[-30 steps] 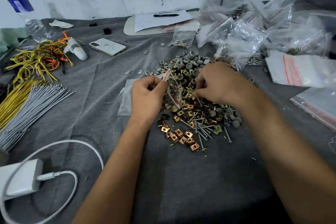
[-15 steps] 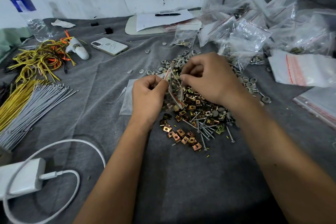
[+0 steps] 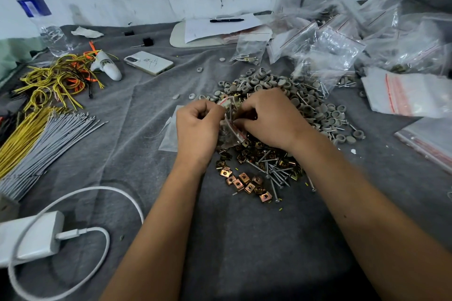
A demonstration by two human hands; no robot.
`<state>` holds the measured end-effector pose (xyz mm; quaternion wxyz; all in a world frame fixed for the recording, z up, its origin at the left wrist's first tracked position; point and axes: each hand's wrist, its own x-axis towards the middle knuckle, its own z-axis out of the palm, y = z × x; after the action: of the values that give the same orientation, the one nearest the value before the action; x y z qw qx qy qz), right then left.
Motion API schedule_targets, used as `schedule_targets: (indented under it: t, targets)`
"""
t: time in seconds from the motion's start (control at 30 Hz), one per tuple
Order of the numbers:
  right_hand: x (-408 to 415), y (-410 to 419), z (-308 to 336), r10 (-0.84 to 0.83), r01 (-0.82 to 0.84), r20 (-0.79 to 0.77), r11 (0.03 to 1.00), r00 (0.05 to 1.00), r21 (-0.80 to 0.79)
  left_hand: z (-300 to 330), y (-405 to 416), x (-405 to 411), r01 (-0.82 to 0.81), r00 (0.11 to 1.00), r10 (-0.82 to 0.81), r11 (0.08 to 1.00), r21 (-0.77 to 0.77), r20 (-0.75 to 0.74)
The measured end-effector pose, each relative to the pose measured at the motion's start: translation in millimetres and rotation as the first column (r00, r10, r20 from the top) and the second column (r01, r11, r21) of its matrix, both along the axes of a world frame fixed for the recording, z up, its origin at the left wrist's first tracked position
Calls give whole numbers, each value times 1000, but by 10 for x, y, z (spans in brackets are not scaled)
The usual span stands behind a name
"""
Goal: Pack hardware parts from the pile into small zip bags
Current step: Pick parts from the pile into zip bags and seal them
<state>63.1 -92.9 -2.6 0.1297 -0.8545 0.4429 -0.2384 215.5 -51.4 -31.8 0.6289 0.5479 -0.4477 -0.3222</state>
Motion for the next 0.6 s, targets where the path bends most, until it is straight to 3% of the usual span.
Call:
schedule_targets:
  t: [0.23, 0.4, 0.5, 0.6]
  targets:
    - [-126, -13, 104, 111, -106, -109, 993, 988, 52, -3, -6, 23, -21, 996, 26, 998, 62, -83]
    - [-326, -9, 285, 50, -48, -37, 997, 998, 57, -27, -2, 16, -52, 996, 54, 998, -43, 68]
    - [-412, 21, 436, 174, -114, -241, 963, 955, 244, -41, 7, -23, -43, 977, 61, 995, -95, 203]
    - [-358, 112, 462, 259, -117, -353, 919, 899, 377, -37, 12, -64, -35, 968, 57, 995, -95, 246]
